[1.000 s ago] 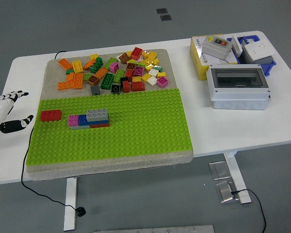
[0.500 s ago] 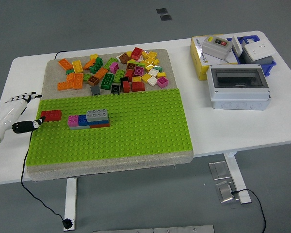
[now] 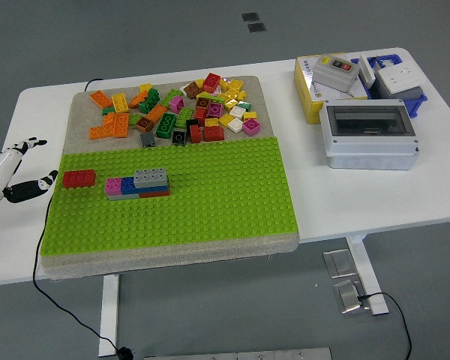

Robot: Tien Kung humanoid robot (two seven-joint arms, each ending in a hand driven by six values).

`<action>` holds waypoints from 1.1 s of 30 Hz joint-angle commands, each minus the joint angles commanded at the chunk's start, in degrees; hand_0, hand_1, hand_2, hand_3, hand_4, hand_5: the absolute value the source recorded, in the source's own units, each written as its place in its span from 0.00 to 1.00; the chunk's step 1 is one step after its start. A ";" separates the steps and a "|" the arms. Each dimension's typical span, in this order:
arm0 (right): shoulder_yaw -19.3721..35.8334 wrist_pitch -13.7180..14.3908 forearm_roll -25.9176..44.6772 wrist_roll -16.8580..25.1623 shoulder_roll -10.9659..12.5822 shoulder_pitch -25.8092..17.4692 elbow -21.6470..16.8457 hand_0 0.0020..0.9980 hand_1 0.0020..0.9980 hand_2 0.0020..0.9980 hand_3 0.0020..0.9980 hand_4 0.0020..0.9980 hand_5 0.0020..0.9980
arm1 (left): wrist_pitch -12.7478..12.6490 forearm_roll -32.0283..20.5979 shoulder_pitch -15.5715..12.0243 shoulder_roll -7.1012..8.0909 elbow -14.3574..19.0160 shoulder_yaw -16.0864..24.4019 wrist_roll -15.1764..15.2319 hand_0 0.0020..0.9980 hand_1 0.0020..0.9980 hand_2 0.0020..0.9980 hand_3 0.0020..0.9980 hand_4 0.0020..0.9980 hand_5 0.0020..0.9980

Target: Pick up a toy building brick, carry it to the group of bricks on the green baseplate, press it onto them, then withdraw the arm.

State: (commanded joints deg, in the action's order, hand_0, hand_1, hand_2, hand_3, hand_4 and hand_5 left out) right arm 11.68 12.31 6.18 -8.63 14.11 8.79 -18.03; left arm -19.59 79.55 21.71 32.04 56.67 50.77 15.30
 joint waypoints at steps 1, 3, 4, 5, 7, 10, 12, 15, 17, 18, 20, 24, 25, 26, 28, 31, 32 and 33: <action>-0.05 0.00 0.08 0.05 -0.07 -0.09 0.02 0.66 0.62 0.60 0.59 0.68 1.00 | -0.01 -1.32 -1.11 -1.00 1.11 1.84 0.88 0.95 0.85 0.85 0.83 0.65 0.44; -0.05 0.02 0.10 0.13 -0.32 -0.28 0.05 0.66 0.62 0.60 0.59 0.68 1.00 | -0.35 -4.78 -4.03 -3.99 4.13 6.66 3.64 0.95 0.85 0.85 0.83 0.65 0.44; -0.03 0.03 0.04 0.13 -0.39 -0.31 0.07 0.66 0.62 0.60 0.59 0.68 1.00 | -0.49 -5.83 -4.90 -4.93 5.06 8.21 4.52 0.88 0.77 0.74 0.76 0.59 0.44; 0.10 0.06 -0.19 0.07 -0.53 -0.33 0.09 0.66 0.62 0.60 0.59 0.68 1.00 | -0.74 -7.41 -6.08 -6.25 6.41 10.61 5.85 0.88 0.77 0.74 0.76 0.59 0.44; 0.26 0.07 -0.49 -0.02 -0.69 -0.33 0.13 0.66 0.62 0.60 0.59 0.68 1.00 | -0.99 -9.55 -7.28 -7.99 8.25 13.62 7.72 0.88 0.77 0.74 0.76 0.59 0.44; 0.58 0.06 -1.14 -0.24 -0.92 -0.32 0.21 0.66 0.62 0.60 0.59 0.68 1.00 | -1.20 -13.22 -8.40 -10.04 11.24 18.88 11.19 0.87 0.76 0.71 0.68 0.55 0.45; 0.67 0.05 -1.39 -0.33 -1.01 -0.32 0.23 0.66 0.62 0.60 0.59 0.68 1.00 | -1.26 -14.65 -8.74 -10.52 12.00 21.70 12.62 0.87 0.76 0.71 0.68 0.55 0.45; 0.63 0.05 -1.45 -0.35 -1.12 -0.35 0.25 0.66 0.62 0.60 0.59 0.68 1.00 | -1.20 -15.16 -9.32 -10.95 12.28 25.51 13.73 0.87 0.76 0.71 0.68 0.55 0.45; 0.58 0.06 -1.46 -0.35 -1.15 -0.38 0.25 0.65 0.62 0.59 0.59 0.68 1.00 | -1.14 -15.03 -9.71 -11.22 12.22 27.58 13.99 0.86 0.74 0.70 0.66 0.54 0.45; 0.56 0.07 -1.47 -0.35 -1.16 -0.39 0.24 0.65 0.62 0.59 0.59 0.68 1.00 | -1.10 -14.91 -9.88 -11.35 12.17 28.27 14.04 0.86 0.74 0.70 0.66 0.54 0.45; 0.53 0.08 -1.46 -0.34 -1.17 -0.40 0.24 0.65 0.62 0.59 0.59 0.68 1.00 | -1.04 -14.70 -10.10 -11.56 12.09 29.03 14.12 0.86 0.74 0.70 0.66 0.54 0.45; 0.48 0.11 -1.57 -0.38 -1.12 -0.39 0.20 0.65 0.62 0.59 0.58 0.68 1.00 | -1.00 -13.93 -10.11 -11.77 11.98 29.50 13.95 0.86 0.74 0.70 0.67 0.57 0.43; 0.48 0.12 -1.70 -0.41 -1.10 -0.36 0.18 0.65 0.62 0.59 0.58 0.68 1.00 | -0.99 -13.72 -10.10 -11.79 11.96 29.58 13.87 0.86 0.74 0.70 0.67 0.57 0.43; 0.48 0.13 -1.82 -0.44 -1.07 -0.33 0.16 0.65 0.62 0.59 0.58 0.68 1.00 | -0.99 -13.52 -10.09 -11.80 11.93 29.66 13.79 0.86 0.74 0.70 0.67 0.57 0.43; 0.50 0.17 -2.08 -0.48 -1.02 -0.30 0.13 0.65 0.62 0.58 0.55 0.67 1.00 | -0.97 -13.20 -10.08 -11.81 11.87 29.74 13.65 0.86 0.74 0.71 0.67 0.57 0.45; 0.77 0.19 -2.81 -0.73 -0.99 -0.30 0.12 0.65 0.62 0.58 0.55 0.67 1.00 | -0.97 -12.61 -10.01 -11.78 11.71 29.72 13.44 0.86 0.74 0.71 0.67 0.57 0.45; 0.87 0.20 -2.99 -0.81 -0.98 -0.31 0.11 0.65 0.62 0.58 0.55 0.67 1.00 | -0.96 -12.37 -9.98 -11.77 11.66 29.68 13.36 0.86 0.74 0.71 0.67 0.57 0.45; 0.96 0.23 -3.14 -0.88 -0.97 -0.33 0.10 0.65 0.62 0.58 0.55 0.67 1.00 | -0.96 -12.11 -9.95 -11.75 11.60 29.61 13.26 0.86 0.74 0.71 0.67 0.57 0.45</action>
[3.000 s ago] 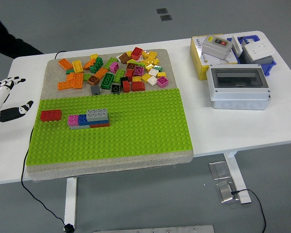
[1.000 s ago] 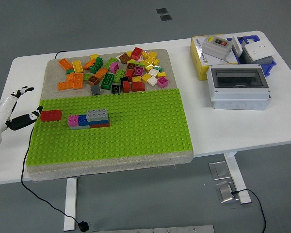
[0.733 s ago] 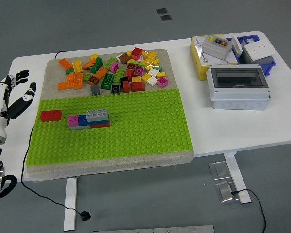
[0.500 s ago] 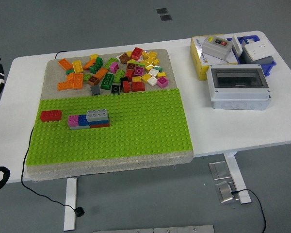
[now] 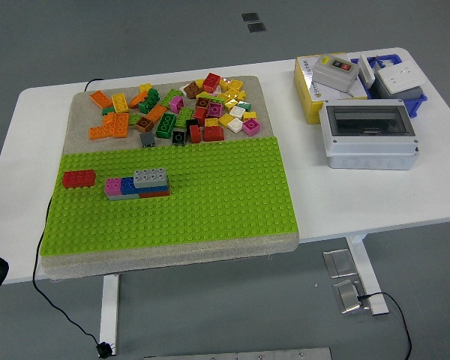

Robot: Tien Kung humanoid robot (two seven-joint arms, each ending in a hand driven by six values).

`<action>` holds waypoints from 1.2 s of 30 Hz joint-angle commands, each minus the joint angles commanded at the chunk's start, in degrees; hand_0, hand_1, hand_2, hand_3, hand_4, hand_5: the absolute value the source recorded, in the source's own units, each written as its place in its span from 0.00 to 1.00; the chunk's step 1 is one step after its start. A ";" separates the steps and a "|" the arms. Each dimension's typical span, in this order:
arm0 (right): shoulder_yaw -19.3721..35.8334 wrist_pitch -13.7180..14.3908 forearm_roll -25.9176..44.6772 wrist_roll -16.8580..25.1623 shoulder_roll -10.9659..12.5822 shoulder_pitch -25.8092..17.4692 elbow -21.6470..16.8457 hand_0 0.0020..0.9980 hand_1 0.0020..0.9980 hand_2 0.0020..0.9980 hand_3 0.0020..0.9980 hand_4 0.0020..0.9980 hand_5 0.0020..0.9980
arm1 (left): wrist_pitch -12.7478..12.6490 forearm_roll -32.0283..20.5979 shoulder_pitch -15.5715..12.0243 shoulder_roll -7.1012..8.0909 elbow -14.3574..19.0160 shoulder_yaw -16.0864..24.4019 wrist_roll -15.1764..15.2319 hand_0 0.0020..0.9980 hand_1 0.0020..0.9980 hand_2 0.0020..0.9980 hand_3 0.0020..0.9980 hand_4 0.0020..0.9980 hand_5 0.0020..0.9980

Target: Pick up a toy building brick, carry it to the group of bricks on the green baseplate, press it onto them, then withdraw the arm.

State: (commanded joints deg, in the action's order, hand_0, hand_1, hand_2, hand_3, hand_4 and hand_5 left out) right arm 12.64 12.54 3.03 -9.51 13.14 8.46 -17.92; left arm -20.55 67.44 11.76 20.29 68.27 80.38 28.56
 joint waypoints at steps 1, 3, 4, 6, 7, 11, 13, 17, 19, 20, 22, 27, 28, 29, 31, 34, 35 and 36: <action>0.05 0.02 -0.08 -0.03 0.01 -0.01 -0.01 0.65 0.62 0.57 0.54 0.67 1.00 | 0.01 0.18 0.02 0.01 -0.04 -0.05 -0.07 0.86 0.74 0.72 0.66 0.55 0.45; 0.11 0.13 -0.13 -0.04 0.03 -0.03 -0.05 0.65 0.62 0.57 0.54 0.67 1.00 | 0.03 0.56 -0.02 0.01 -0.15 -0.15 -0.23 0.86 0.74 0.72 0.66 0.55 0.45; 0.11 0.18 -0.08 -0.02 0.04 -0.04 -0.07 0.65 0.62 0.57 0.54 0.67 1.00 | 0.03 0.66 -0.05 0.03 -0.19 -0.22 -0.28 0.86 0.74 0.72 0.66 0.55 0.45; 0.12 0.26 -0.03 0.00 0.04 -0.06 -0.09 0.65 0.62 0.57 0.54 0.67 1.00 | 0.04 0.80 -0.12 0.08 -0.23 -0.34 -0.37 0.86 0.74 0.72 0.66 0.55 0.45; 0.14 0.28 -0.02 0.01 0.04 -0.07 -0.10 0.65 0.62 0.57 0.54 0.67 1.00 | 0.05 0.84 -0.16 0.11 -0.24 -0.40 -0.40 0.86 0.74 0.73 0.66 0.55 0.45; 0.42 0.38 -0.38 -0.12 0.03 -0.06 -0.11 0.65 0.62 0.58 0.54 0.67 1.00 | 0.05 0.89 -0.30 0.20 -0.29 -0.72 -0.44 0.86 0.74 0.73 0.66 0.55 0.45; 0.53 0.40 -0.55 -0.17 0.04 -0.02 -0.09 0.65 0.62 0.58 0.54 0.67 1.00 | 0.06 0.91 -0.33 0.22 -0.31 -0.90 -0.45 0.86 0.74 0.73 0.66 0.55 0.45; 0.55 0.44 -0.57 -0.15 0.09 0.02 -0.06 0.65 0.62 0.58 0.54 0.67 1.00 | 0.07 0.92 -0.33 0.24 -0.36 -1.15 -0.47 0.87 0.74 0.73 0.66 0.54 0.45; 0.47 0.47 -0.47 -0.12 0.14 0.02 -0.08 0.65 0.62 0.58 0.54 0.67 1.00 | 0.07 0.95 -0.33 0.20 -0.37 -1.22 -0.49 0.87 0.74 0.73 0.66 0.54 0.45; 0.44 0.47 -0.45 -0.12 0.16 0.03 -0.08 0.65 0.62 0.58 0.54 0.67 1.00 | 0.08 0.96 -0.33 0.18 -0.38 -1.25 -0.49 0.87 0.75 0.73 0.66 0.54 0.45; 0.47 0.48 -0.58 -0.16 0.21 0.05 -0.09 0.65 0.62 0.58 0.54 0.67 1.00 | 0.10 1.03 -0.31 0.16 -0.41 -1.36 -0.54 0.87 0.75 0.73 0.66 0.54 0.45; 0.82 0.52 -1.23 -0.42 0.30 0.29 -0.10 0.65 0.62 0.58 0.54 0.66 1.00 | 0.22 1.37 -0.12 0.29 -0.58 -1.82 -0.68 0.87 0.75 0.74 0.66 0.54 0.44; 0.95 0.52 -1.43 -0.50 0.31 0.35 -0.10 0.65 0.62 0.58 0.54 0.66 1.00 | 0.25 1.60 -0.04 0.35 -0.67 -1.95 -0.74 0.87 0.75 0.74 0.66 0.54 0.44; 1.06 0.51 -1.60 -0.57 0.31 0.39 -0.09 0.65 0.62 0.58 0.54 0.66 1.00 | 0.28 1.79 0.03 0.39 -0.73 -2.05 -0.78 0.87 0.75 0.74 0.66 0.54 0.44; 1.36 0.49 -2.10 -0.79 0.31 0.48 -0.06 0.65 0.62 0.58 0.54 0.66 1.00 | 0.31 2.07 0.17 0.44 -0.84 -2.24 -0.82 0.87 0.75 0.74 0.66 0.54 0.44; 1.99 0.47 -3.21 -1.26 0.25 0.56 -0.02 0.65 0.62 0.57 0.55 0.66 1.00 | 0.35 2.19 0.19 0.50 -0.94 -2.49 -0.84 0.88 0.75 0.74 0.66 0.54 0.44; 2.21 0.47 -3.55 -1.40 0.23 0.58 -0.01 0.65 0.62 0.57 0.55 0.66 1.00 | 0.36 2.20 0.18 0.53 -0.97 -2.58 -0.85 0.88 0.75 0.74 0.66 0.54 0.44; 2.39 0.47 -3.84 -1.53 0.21 0.57 0.01 0.65 0.62 0.57 0.55 0.66 1.00 | 0.37 2.20 0.17 0.57 -1.00 -2.68 -0.85 0.88 0.75 0.74 0.66 0.54 0.44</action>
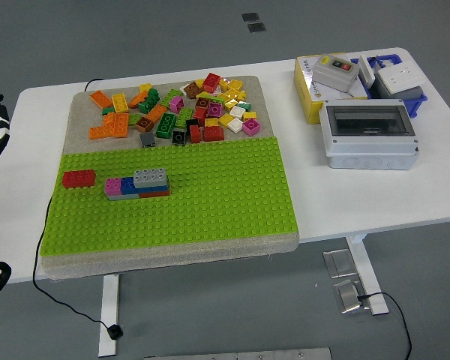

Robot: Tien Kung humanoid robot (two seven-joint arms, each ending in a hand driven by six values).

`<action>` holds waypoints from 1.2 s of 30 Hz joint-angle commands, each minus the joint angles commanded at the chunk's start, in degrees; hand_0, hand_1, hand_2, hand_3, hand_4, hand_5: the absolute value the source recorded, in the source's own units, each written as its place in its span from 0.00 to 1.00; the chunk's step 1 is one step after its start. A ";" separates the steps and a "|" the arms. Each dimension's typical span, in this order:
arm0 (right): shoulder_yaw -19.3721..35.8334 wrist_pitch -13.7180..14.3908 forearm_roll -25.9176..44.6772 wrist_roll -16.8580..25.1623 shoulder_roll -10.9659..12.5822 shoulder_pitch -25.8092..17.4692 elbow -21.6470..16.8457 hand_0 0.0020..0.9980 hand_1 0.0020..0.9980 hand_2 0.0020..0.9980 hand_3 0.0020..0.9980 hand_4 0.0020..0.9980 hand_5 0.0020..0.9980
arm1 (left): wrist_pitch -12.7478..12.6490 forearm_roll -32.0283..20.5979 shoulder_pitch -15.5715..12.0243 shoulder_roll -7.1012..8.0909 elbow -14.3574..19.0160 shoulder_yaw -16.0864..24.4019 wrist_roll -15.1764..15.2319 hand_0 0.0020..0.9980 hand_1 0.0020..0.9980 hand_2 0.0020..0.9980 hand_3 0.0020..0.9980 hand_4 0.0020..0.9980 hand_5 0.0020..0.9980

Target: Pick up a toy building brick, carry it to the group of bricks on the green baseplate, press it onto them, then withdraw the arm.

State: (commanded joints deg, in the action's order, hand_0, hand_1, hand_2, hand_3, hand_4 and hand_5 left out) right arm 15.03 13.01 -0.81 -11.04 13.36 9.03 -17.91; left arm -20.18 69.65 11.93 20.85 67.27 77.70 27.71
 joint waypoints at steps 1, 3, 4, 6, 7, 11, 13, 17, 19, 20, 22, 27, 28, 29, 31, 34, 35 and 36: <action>0.17 0.00 -0.27 -0.11 -0.02 -0.01 0.01 0.65 0.62 0.57 0.55 0.66 1.00 | 0.01 -0.02 -0.03 0.04 -0.01 -0.09 0.02 0.88 0.75 0.74 0.66 0.54 0.44; 0.58 0.02 -1.00 -0.36 -0.06 -0.04 0.04 0.65 0.62 0.57 0.55 0.66 1.00 | 0.05 -0.06 -0.11 0.14 -0.05 -0.24 0.06 0.88 0.75 0.74 0.66 0.54 0.44; 0.68 0.03 -1.17 -0.41 -0.07 -0.05 0.05 0.65 0.62 0.57 0.55 0.66 1.00 | 0.06 -0.05 -0.14 0.16 -0.07 -0.27 0.05 0.88 0.75 0.74 0.66 0.54 0.44; 1.48 0.08 -2.39 -0.86 -0.22 -0.19 0.14 0.65 0.62 0.57 0.55 0.66 1.00 | 0.10 -0.08 -0.32 0.34 -0.16 -0.54 0.05 0.88 0.75 0.74 0.66 0.54 0.44; 1.88 0.10 -2.95 -1.08 -0.30 -0.27 0.19 0.65 0.62 0.57 0.55 0.66 1.00 | 0.12 -0.06 -0.39 0.42 -0.19 -0.65 0.05 0.88 0.75 0.74 0.66 0.54 0.44; 3.71 0.16 -5.48 -2.06 -0.68 -0.70 0.42 0.65 0.62 0.57 0.55 0.65 1.00 | 0.21 0.02 -0.73 0.81 -0.35 -1.10 0.01 0.88 0.75 0.74 0.66 0.54 0.44; 4.43 0.24 -6.40 -2.42 -0.91 -1.02 0.52 0.65 0.62 0.57 0.55 0.65 1.00 | 0.24 0.08 -0.96 1.04 -0.46 -1.27 -0.02 0.88 0.75 0.74 0.66 0.54 0.44; 5.98 0.48 -8.25 -3.26 -1.48 -1.85 0.69 0.65 0.62 0.58 0.56 0.65 1.00 | 0.30 0.05 -1.57 1.54 -0.60 -1.58 -0.03 0.88 0.75 0.74 0.65 0.54 0.44; 7.10 0.65 -9.99 -3.99 -1.84 -2.23 0.73 0.65 0.62 0.58 0.56 0.65 1.00 | 0.33 0.00 -2.00 1.89 -0.68 -1.88 -0.04 0.88 0.75 0.74 0.65 0.54 0.44; 7.67 0.73 -11.00 -4.40 -2.03 -2.36 0.73 0.65 0.62 0.58 0.56 0.64 1.00 | 0.35 -0.04 -2.24 2.10 -0.70 -2.04 -0.04 0.88 0.75 0.74 0.65 0.54 0.44; 8.58 0.77 -12.91 -5.11 -2.34 -2.58 0.70 0.65 0.62 0.58 0.56 0.64 1.00 | 0.38 -0.07 -2.77 2.50 -0.70 -2.30 -0.06 0.88 0.75 0.74 0.65 0.54 0.44; 9.30 0.66 -15.01 -5.67 -2.82 -2.75 0.68 0.65 0.62 0.59 0.57 0.65 1.00 | 0.42 -0.17 -3.85 3.39 -0.58 -2.46 -0.08 0.88 0.76 0.74 0.66 0.54 0.44; 9.33 0.67 -14.98 -5.61 -2.89 -2.78 0.69 0.65 0.62 0.59 0.57 0.65 1.00 | 0.43 -0.15 -4.05 3.54 -0.55 -2.41 -0.09 0.88 0.76 0.74 0.66 0.54 0.44; 9.30 0.67 -14.89 -5.54 -2.92 -2.80 0.70 0.65 0.62 0.59 0.57 0.65 1.00 | 0.43 -0.13 -4.18 3.62 -0.52 -2.34 -0.10 0.88 0.76 0.74 0.66 0.54 0.44; 9.29 0.63 -14.73 -5.45 -2.92 -2.82 0.70 0.65 0.62 0.59 0.57 0.65 1.00 | 0.45 -0.12 -4.44 3.67 -0.48 -2.15 -0.10 0.88 0.76 0.74 0.66 0.54 0.44; 9.71 0.49 -15.13 -5.69 -2.90 -2.73 0.71 0.65 0.63 0.59 0.56 0.65 1.00 | 0.49 -0.05 -4.67 3.79 -0.47 -1.98 -0.15 0.88 0.76 0.75 0.65 0.54 0.44; 9.88 0.46 -15.26 -5.80 -2.89 -2.70 0.71 0.65 0.63 0.59 0.56 0.65 1.00 | 0.49 -0.03 -4.63 3.86 -0.46 -1.96 -0.17 0.88 0.76 0.75 0.65 0.54 0.44; 10.08 0.43 -15.42 -5.92 -2.87 -2.67 0.70 0.65 0.63 0.59 0.56 0.65 1.00 | 0.50 0.01 -4.57 3.93 -0.46 -1.95 -0.19 0.88 0.76 0.75 0.65 0.54 0.44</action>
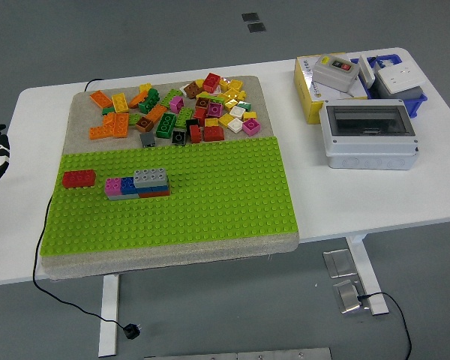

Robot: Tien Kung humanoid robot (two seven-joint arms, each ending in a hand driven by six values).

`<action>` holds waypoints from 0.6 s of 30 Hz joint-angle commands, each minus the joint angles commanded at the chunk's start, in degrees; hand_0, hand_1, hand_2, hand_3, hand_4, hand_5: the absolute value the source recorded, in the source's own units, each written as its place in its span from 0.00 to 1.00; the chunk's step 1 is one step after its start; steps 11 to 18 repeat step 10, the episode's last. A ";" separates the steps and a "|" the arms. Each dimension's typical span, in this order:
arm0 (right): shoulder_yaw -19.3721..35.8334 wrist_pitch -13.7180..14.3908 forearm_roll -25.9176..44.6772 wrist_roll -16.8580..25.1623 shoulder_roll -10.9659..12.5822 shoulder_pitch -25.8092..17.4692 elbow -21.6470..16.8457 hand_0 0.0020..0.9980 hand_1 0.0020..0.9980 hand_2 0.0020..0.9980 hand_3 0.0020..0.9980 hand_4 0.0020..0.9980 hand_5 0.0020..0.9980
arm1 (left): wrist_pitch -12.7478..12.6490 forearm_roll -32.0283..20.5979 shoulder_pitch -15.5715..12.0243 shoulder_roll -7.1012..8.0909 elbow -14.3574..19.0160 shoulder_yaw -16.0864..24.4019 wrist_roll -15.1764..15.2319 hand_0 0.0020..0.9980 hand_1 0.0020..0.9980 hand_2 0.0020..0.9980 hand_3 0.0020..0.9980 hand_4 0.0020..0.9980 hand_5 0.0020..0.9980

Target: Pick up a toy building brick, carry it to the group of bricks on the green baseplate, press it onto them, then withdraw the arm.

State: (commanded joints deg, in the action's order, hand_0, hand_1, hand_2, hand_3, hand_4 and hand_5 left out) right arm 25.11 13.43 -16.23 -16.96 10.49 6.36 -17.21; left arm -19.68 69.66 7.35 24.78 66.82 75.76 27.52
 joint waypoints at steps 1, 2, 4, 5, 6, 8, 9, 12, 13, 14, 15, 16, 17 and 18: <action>0.19 -0.01 -0.17 -0.11 0.02 0.02 0.01 0.65 0.63 0.59 0.56 0.65 1.00 | 0.00 0.01 0.08 0.05 0.02 0.00 -0.01 0.88 0.76 0.75 0.65 0.54 0.44; 0.43 0.03 -0.32 -0.23 0.05 0.05 0.04 0.65 0.63 0.59 0.55 0.64 1.00 | 0.00 0.04 0.29 0.13 0.09 -0.06 -0.01 0.89 0.76 0.75 0.65 0.54 0.45; 0.48 0.09 -0.14 -0.24 0.07 0.03 0.06 0.65 0.63 0.59 0.55 0.64 1.00 | 0.00 0.08 0.63 0.27 0.18 -0.22 -0.02 0.89 0.76 0.75 0.65 0.54 0.45; 0.39 0.13 0.15 -0.16 0.06 -0.01 0.08 0.65 0.63 0.59 0.55 0.64 1.00 | -0.01 0.09 0.87 0.37 0.18 -0.37 -0.04 0.89 0.76 0.75 0.65 0.54 0.45; 0.24 0.16 0.55 -0.02 0.05 -0.07 0.11 0.65 0.63 0.59 0.55 0.64 1.00 | -0.01 0.08 1.16 0.50 0.17 -0.57 -0.05 0.89 0.76 0.75 0.65 0.54 0.45; -0.14 0.21 1.47 0.31 0.01 -0.19 0.16 0.65 0.63 0.59 0.55 0.63 1.00 | -0.01 0.10 1.75 0.79 0.09 -1.09 -0.11 0.89 0.76 0.75 0.65 0.54 0.45; -0.39 0.22 1.94 0.50 0.01 -0.25 0.18 0.65 0.63 0.59 0.55 0.63 1.00 | 0.00 0.11 2.02 0.96 0.08 -1.37 -0.14 0.89 0.76 0.75 0.65 0.54 0.45; -0.72 0.23 2.53 0.74 0.01 -0.31 0.20 0.65 0.63 0.59 0.55 0.63 1.00 | 0.00 0.09 2.35 1.21 0.08 -1.70 -0.16 0.89 0.76 0.75 0.65 0.54 0.45; -0.72 0.23 2.53 0.74 0.01 -0.31 0.20 0.65 0.63 0.59 0.55 0.63 1.00 | 0.00 0.09 2.35 1.21 0.08 -1.70 -0.16 0.89 0.76 0.75 0.65 0.54 0.45; -0.72 0.23 2.53 0.74 0.01 -0.31 0.20 0.65 0.63 0.59 0.55 0.63 1.00 | 0.00 0.09 2.35 1.21 0.08 -1.70 -0.16 0.89 0.76 0.75 0.65 0.54 0.45; -0.72 0.23 2.53 0.74 0.01 -0.31 0.20 0.65 0.63 0.59 0.55 0.63 1.00 | 0.00 0.09 2.35 1.21 0.08 -1.70 -0.16 0.89 0.76 0.75 0.65 0.54 0.45; -0.72 0.23 2.53 0.74 0.01 -0.31 0.20 0.65 0.63 0.59 0.55 0.63 1.00 | 0.00 0.09 2.35 1.21 0.08 -1.70 -0.16 0.89 0.76 0.75 0.65 0.54 0.45; -0.72 0.23 2.53 0.74 0.01 -0.31 0.20 0.65 0.63 0.59 0.55 0.63 1.00 | 0.00 0.09 2.35 1.21 0.08 -1.70 -0.16 0.89 0.76 0.75 0.65 0.54 0.45; -0.72 0.23 2.53 0.74 0.01 -0.31 0.20 0.65 0.63 0.59 0.55 0.63 1.00 | 0.00 0.09 2.35 1.21 0.08 -1.70 -0.16 0.89 0.76 0.75 0.65 0.54 0.45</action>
